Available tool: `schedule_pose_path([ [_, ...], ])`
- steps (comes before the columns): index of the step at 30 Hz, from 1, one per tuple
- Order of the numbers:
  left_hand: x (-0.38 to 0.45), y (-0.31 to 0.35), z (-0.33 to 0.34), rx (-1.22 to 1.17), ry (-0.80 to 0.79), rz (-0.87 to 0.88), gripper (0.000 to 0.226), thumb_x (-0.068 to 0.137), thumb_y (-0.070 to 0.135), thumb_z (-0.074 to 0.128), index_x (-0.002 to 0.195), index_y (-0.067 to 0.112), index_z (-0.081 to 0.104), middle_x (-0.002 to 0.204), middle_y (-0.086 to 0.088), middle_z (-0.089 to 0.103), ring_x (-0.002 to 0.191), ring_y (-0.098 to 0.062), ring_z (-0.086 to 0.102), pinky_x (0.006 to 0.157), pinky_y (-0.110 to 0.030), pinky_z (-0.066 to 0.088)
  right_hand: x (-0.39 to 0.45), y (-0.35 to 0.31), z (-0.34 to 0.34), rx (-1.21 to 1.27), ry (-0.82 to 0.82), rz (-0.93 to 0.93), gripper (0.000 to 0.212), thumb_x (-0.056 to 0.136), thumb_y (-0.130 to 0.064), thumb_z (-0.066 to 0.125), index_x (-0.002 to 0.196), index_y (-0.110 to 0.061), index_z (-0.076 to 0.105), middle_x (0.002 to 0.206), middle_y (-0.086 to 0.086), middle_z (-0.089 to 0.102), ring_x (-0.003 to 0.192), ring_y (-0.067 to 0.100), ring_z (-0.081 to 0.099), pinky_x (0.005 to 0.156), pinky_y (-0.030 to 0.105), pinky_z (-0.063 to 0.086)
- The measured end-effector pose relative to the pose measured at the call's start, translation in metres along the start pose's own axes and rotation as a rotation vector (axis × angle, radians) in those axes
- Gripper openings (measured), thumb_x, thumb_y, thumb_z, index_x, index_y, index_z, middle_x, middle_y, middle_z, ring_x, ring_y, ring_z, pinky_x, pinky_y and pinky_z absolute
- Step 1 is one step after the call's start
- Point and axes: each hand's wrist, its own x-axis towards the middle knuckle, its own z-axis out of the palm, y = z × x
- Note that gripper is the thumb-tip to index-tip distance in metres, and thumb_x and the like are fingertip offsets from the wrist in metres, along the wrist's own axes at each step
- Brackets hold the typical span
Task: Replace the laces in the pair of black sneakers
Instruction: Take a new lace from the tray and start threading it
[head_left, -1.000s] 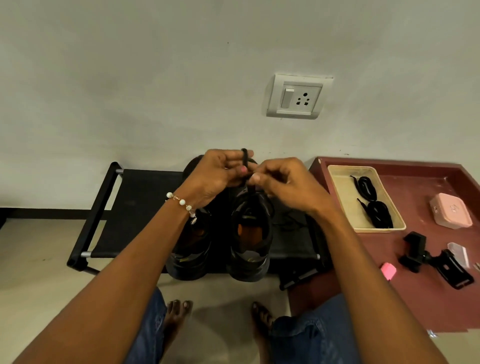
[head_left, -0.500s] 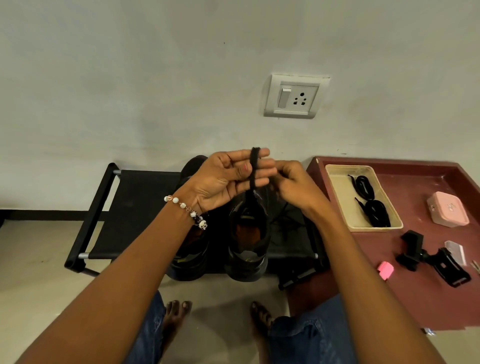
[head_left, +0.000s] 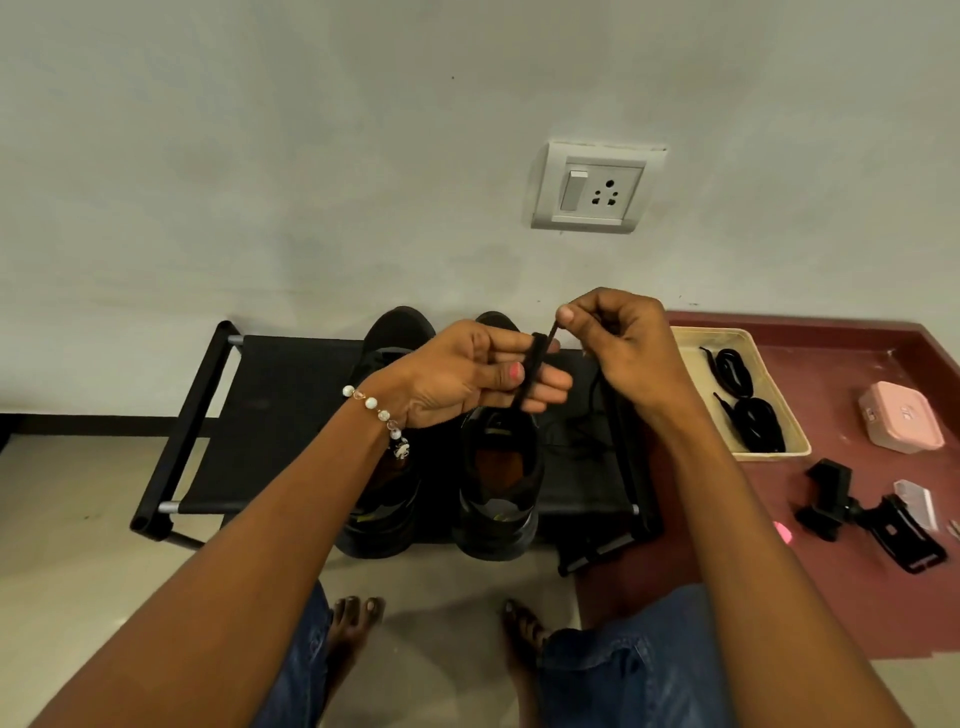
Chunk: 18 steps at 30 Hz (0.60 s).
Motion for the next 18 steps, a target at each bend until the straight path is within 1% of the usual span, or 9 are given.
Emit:
schedule_pose_path([
  [3, -0.003, 0.003, 0.002, -0.087, -0.093, -0.002, 0.040, 0.086, -0.001, 0.052, 0.126, 0.003, 0.057, 0.110, -0.020, 0.069, 0.103, -0.031, 0.068, 0.085, -0.036, 0.057, 0.000, 0.004, 0.002, 0.014, 0.010, 0.052, 0.018, 0.094, -0.020, 0.063, 0.080, -0.012, 0.068, 0.063, -0.004, 0.060, 0.059, 0.007, 0.051, 0.058, 0.023, 0.042],
  [5, -0.003, 0.004, 0.003, -0.204, -0.085, 0.047, 0.041, 0.084, -0.002, 0.052, 0.124, 0.000, 0.059, 0.109, -0.019, 0.070, 0.100, -0.029, 0.069, 0.081, -0.032, 0.058, -0.002, 0.006, 0.007, -0.007, -0.092, 0.103, 0.024, 0.099, -0.014, 0.054, 0.080, -0.002, 0.065, 0.067, 0.007, 0.059, 0.062, 0.014, 0.051, 0.060, 0.028, 0.041],
  [6, -0.003, 0.005, 0.003, -0.266, -0.058, 0.084, 0.040, 0.083, -0.002, 0.051, 0.122, -0.002, 0.059, 0.109, -0.019, 0.070, 0.099, -0.028, 0.070, 0.079, -0.031, 0.059, -0.004, 0.006, 0.010, -0.019, -0.167, 0.139, 0.026, 0.100, -0.011, 0.050, 0.081, -0.001, 0.064, 0.065, 0.008, 0.056, 0.061, 0.015, 0.050, 0.059, 0.029, 0.040],
  [9, 0.002, 0.006, -0.001, -0.379, 0.102, 0.204, 0.038, 0.085, -0.003, 0.050, 0.122, -0.005, 0.056, 0.113, -0.020, 0.068, 0.102, -0.028, 0.069, 0.079, -0.030, 0.059, -0.008, 0.001, 0.018, -0.105, -0.429, 0.181, 0.024, 0.101, -0.013, 0.048, 0.086, -0.011, 0.066, 0.062, 0.002, 0.054, 0.058, 0.014, 0.051, 0.058, 0.031, 0.044],
  [11, 0.006, 0.005, -0.005, -0.376, 0.241, 0.257, 0.035, 0.088, -0.005, 0.051, 0.123, -0.007, 0.054, 0.114, -0.022, 0.067, 0.105, -0.031, 0.067, 0.080, -0.032, 0.059, -0.010, -0.005, 0.023, -0.165, -0.571, 0.165, 0.020, 0.100, -0.015, 0.051, 0.094, -0.007, 0.068, 0.065, 0.001, 0.054, 0.062, 0.015, 0.054, 0.062, 0.032, 0.048],
  [13, 0.009, 0.003, -0.009, -0.303, 0.377, 0.271, 0.035, 0.090, -0.009, 0.050, 0.125, -0.008, 0.053, 0.111, -0.023, 0.068, 0.103, -0.033, 0.068, 0.082, -0.035, 0.059, -0.011, -0.010, 0.026, -0.210, -0.648, 0.128, 0.017, 0.098, -0.016, 0.056, 0.096, -0.005, 0.069, 0.067, -0.004, 0.058, 0.064, 0.010, 0.057, 0.065, 0.031, 0.051],
  [15, 0.011, 0.000, -0.011, -0.157, 0.456, 0.233, 0.037, 0.091, -0.013, 0.050, 0.127, -0.007, 0.052, 0.107, -0.022, 0.069, 0.100, -0.031, 0.069, 0.084, -0.038, 0.058, -0.011, -0.011, 0.024, -0.217, -0.639, 0.080, 0.014, 0.097, -0.017, 0.059, 0.095, -0.009, 0.070, 0.068, -0.008, 0.061, 0.064, 0.004, 0.058, 0.065, 0.029, 0.051],
  [16, 0.011, -0.001, -0.011, -0.075, 0.454, 0.199, 0.038, 0.091, -0.013, 0.050, 0.128, -0.006, 0.052, 0.108, -0.021, 0.069, 0.099, -0.030, 0.069, 0.085, -0.038, 0.058, -0.010, -0.010, 0.022, -0.207, -0.601, 0.062, 0.013, 0.096, -0.016, 0.060, 0.093, -0.010, 0.071, 0.067, -0.010, 0.061, 0.062, 0.000, 0.056, 0.063, 0.026, 0.050],
  [18, 0.008, -0.002, -0.011, 0.044, 0.376, 0.125, 0.040, 0.090, -0.012, 0.052, 0.129, -0.004, 0.053, 0.110, -0.020, 0.069, 0.100, -0.028, 0.069, 0.086, -0.038, 0.057, -0.008, -0.009, 0.015, -0.157, -0.493, 0.047, 0.013, 0.095, -0.014, 0.060, 0.090, -0.010, 0.071, 0.065, -0.014, 0.061, 0.061, -0.005, 0.053, 0.062, 0.017, 0.043],
])
